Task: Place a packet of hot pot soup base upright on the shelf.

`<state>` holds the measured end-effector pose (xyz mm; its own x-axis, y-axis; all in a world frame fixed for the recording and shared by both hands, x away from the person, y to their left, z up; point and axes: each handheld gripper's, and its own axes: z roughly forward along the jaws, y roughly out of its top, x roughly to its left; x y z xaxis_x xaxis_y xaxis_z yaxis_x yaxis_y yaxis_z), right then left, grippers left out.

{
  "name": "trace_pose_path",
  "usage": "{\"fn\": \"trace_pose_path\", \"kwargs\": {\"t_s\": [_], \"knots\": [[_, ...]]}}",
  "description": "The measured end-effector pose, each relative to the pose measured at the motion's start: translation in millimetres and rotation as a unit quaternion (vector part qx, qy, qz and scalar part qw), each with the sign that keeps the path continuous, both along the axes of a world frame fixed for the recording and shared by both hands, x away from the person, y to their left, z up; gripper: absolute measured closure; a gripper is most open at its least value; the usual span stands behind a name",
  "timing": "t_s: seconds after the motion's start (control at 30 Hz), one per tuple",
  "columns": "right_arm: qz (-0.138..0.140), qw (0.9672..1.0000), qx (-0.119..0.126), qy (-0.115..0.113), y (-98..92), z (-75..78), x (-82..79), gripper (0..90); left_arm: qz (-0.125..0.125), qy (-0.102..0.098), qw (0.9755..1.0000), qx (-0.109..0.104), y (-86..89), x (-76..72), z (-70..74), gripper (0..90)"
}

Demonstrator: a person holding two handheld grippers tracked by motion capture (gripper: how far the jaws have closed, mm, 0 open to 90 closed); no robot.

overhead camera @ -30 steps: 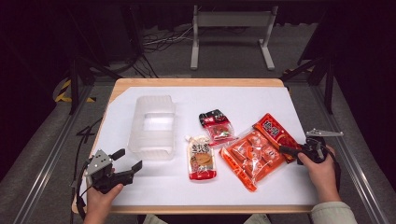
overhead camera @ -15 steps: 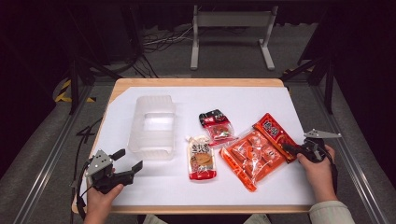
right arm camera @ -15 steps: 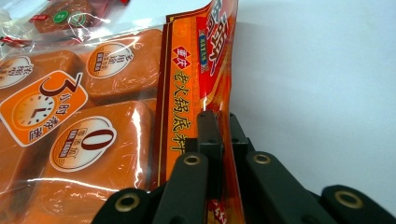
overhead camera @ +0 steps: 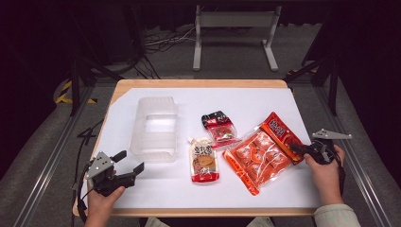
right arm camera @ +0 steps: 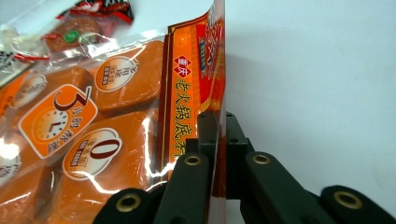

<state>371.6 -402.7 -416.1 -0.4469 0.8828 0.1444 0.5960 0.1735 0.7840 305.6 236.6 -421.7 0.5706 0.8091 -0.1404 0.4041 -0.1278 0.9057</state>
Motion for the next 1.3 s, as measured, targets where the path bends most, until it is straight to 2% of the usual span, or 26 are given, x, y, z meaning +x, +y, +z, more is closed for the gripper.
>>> {"fn": "trace_pose_path", "kwargs": {"t_s": [0.03, 0.13, 0.2, 0.3, 0.33, 0.53, 0.63, 0.77, 0.8, 0.93, 1.0, 1.07, 1.17, 1.23, 1.3], "knots": [[0.0, 1.0, 0.002, -0.004, 0.0, 5.8, -3.0, 90.0, 0.007, 0.017, 0.9997, -0.018, -2.0, 1.4, 1.6, 18.0], [0.002, 0.9999, 0.008, -0.007, 0.4, 11.6, -5.8, 90.0, -0.003, 0.013, 0.9997, -0.021, -4.0, 3.1, 3.2, 15.5], [0.004, 0.9998, 0.015, -0.014, 1.0, 20.5, -9.9, 90.0, -0.002, -0.002, 1.0, -0.001, -9.5, 3.4, 7.1, 15.1], [0.006, 0.9996, 0.021, -0.019, 1.8, 27.5, -13.0, 90.0, -0.007, -0.008, 0.9999, 0.008, -12.2, 3.4, 9.8, 14.2], [0.012, 0.9992, 0.025, -0.028, 3.9, 35.2, -16.0, 90.0, -0.006, -0.01, 0.9998, 0.014, -14.6, 3.4, 12.5, 13.8], [0.022, 0.9985, 0.022, -0.045, 11.3, 50.9, -22.9, 90.0, -0.003, 0.0, 1.0, 0.009, -18.8, 2.7, 21.4, 13.3], [0.031, 0.9977, 0.026, -0.055, 15.2, 62.9, -27.6, 90.0, -0.003, -0.012, 0.9998, 0.014, -21.0, 0.1, 27.9, 13.4], [0.049, 0.9964, 0.033, -0.062, 22.7, 79.6, -32.3, 90.0, -0.004, -0.022, 0.9997, 0.009, -22.2, -1.6, 34.4, 14.0], [0.049, 0.9964, 0.033, -0.062, 22.7, 79.6, -32.3, 90.0, -0.004, -0.023, 0.9997, 0.009, -22.8, -2.1, 37.0, 14.0], [0.078, 0.9933, 0.038, -0.075, 37.7, 103.6, -39.5, 90.0, -0.006, -0.038, 0.9992, 0.012, -25.5, -3.1, 44.0, 20.8], [0.084, 0.9926, 0.038, -0.079, 40.7, 107.3, -40.9, 90.0, -0.007, -0.042, 0.999, 0.013, -26.4, -2.9, 45.5, 21.2], [0.098, 0.9908, 0.039, -0.085, 50.1, 117.0, -45.0, 90.0, -0.027, -0.035, 0.999, 0.01, -27.4, -1.5, 48.9, 25.3], [0.107, 0.9894, 0.039, -0.089, 56.0, 122.1, -46.6, 90.0, -0.023, -0.032, 0.9992, 0.009, -28.4, -2.0, 50.6, 25.4], [0.116, 0.9882, 0.034, -0.094, 62.7, 127.2, -48.3, 90.0, -0.022, -0.023, 0.9995, -0.007, -28.6, -2.1, 52.3, 24.7], [0.125, 0.9867, 0.033, -0.098, 68.4, 131.2, -49.8, 90.0, -0.035, -0.014, 0.9991, -0.019, -28.4, -1.3, 53.7, 25.9]]}}
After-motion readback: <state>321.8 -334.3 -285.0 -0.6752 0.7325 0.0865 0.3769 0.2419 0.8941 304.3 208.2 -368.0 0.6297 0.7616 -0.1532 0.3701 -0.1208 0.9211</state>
